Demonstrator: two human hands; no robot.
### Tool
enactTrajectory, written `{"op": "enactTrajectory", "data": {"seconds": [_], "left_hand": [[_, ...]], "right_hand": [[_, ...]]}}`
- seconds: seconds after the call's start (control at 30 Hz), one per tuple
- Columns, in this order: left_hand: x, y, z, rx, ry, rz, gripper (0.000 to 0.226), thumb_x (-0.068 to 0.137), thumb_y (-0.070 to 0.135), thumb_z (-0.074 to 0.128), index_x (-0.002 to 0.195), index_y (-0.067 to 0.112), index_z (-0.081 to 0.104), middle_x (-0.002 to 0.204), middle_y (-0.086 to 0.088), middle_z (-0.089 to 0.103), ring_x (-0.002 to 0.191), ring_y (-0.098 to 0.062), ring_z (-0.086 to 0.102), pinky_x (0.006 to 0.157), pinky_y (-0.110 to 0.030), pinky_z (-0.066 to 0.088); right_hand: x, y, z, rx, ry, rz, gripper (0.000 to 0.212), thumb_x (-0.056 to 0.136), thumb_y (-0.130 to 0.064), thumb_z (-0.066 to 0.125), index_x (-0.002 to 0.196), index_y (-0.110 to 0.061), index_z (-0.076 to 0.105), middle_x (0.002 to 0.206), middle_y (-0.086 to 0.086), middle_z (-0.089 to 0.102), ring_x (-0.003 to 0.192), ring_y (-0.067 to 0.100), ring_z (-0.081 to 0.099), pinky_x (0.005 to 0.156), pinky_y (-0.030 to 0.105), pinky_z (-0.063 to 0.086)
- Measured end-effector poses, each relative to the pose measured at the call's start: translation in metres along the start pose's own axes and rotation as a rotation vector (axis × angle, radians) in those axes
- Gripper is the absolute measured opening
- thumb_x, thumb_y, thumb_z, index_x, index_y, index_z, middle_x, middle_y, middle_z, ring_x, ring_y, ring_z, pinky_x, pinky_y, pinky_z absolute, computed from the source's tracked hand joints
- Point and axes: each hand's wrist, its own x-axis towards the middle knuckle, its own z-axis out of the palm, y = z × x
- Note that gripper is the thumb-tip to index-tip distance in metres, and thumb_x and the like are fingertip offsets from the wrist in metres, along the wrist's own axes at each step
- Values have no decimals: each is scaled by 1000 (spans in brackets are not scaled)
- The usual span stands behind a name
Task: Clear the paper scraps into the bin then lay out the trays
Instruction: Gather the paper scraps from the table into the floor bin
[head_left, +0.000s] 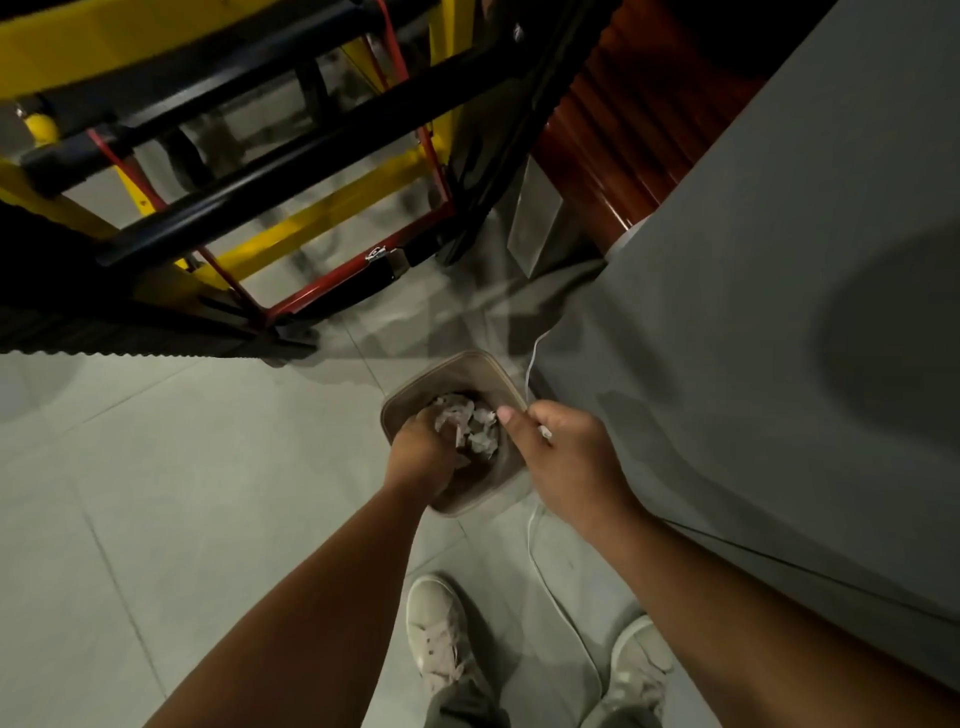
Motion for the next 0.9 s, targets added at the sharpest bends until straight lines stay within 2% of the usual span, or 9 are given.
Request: {"op": "enactTrajectory", "data": {"seconds": [0.07,0.17,0.27,0.3,0.4,0.5,0.6,0.7,0.9], "left_hand": [[0,-8,-3,16,50,-7,35,100,31,46,127,15,60,121,-15,67,110,-36,61,87,-34,46],[-6,-16,-8,57,81,-12,32,99,30,46,123,14,61,114,-16,68,105,-37,62,84,-35,48],[-10,-20,-15,96,94,-9,32,100,30,44,120,11,60,112,-18,68,103,-38,62,83,-37,49],[-10,-20,-17,109,99,-2,33,101,30,43,120,10,60,112,-18,68,102,-38,62,82,-36,48],[-13,-20,-23,110,115,21,32,101,27,42,118,9,62,111,-17,68,102,-37,62,80,-34,45],[-20,-17,-30,99,133,33,31,101,25,41,117,9,62,110,-18,68,101,-37,61,79,-35,45],[-32,-11,-39,88,149,33,31,102,24,42,118,6,61,111,-20,68,102,-40,61,83,-39,48],[-51,4,-51,52,184,51,32,101,27,45,121,10,62,113,-17,69,104,-37,62,85,-39,49],[-136,78,-89,-61,279,245,26,100,29,49,122,23,61,114,-1,68,104,-22,63,88,-33,50]], "right_hand": [[3,5,7,-22,16,-8,53,93,-36,61,51,-27,29,44,-7,31,46,9,36,45,17,28],[7,8,15,-9,-16,40,43,96,-35,55,58,-28,38,51,-10,40,51,4,42,47,13,31],[15,6,29,48,-120,132,12,97,-29,53,85,-25,53,79,-8,57,73,6,53,58,11,38],[19,6,35,68,-149,168,5,95,-27,54,95,-22,55,90,-4,60,83,11,56,66,17,43],[29,7,51,20,-238,276,39,88,-31,60,125,-21,50,121,3,59,109,23,57,94,38,48],[32,7,54,-38,-284,349,62,86,-33,61,142,-18,38,137,7,53,122,26,53,103,40,43],[26,8,42,-22,-274,373,52,91,-24,59,139,-14,43,136,9,54,122,26,54,98,30,43],[14,4,24,-47,-257,354,51,92,-27,59,140,-17,44,139,8,53,125,23,52,98,29,43],[-27,-49,-43,-137,-160,90,46,89,-28,60,133,-20,50,132,3,55,120,19,52,98,24,40]]}}
